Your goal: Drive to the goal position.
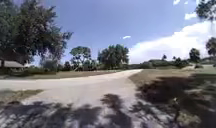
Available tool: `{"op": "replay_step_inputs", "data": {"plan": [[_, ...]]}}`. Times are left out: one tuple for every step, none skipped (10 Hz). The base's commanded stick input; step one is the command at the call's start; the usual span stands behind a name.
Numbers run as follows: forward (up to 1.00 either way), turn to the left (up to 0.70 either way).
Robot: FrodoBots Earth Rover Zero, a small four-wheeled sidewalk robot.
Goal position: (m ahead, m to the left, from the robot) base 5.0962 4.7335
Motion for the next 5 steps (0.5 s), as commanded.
{"op": "replay_step_inputs", "data": {"plan": [[1.00, -0.15], [1.00, 0.00], [1.00, 0.31], [1.00, 0.40], [1.00, 0.40]]}}
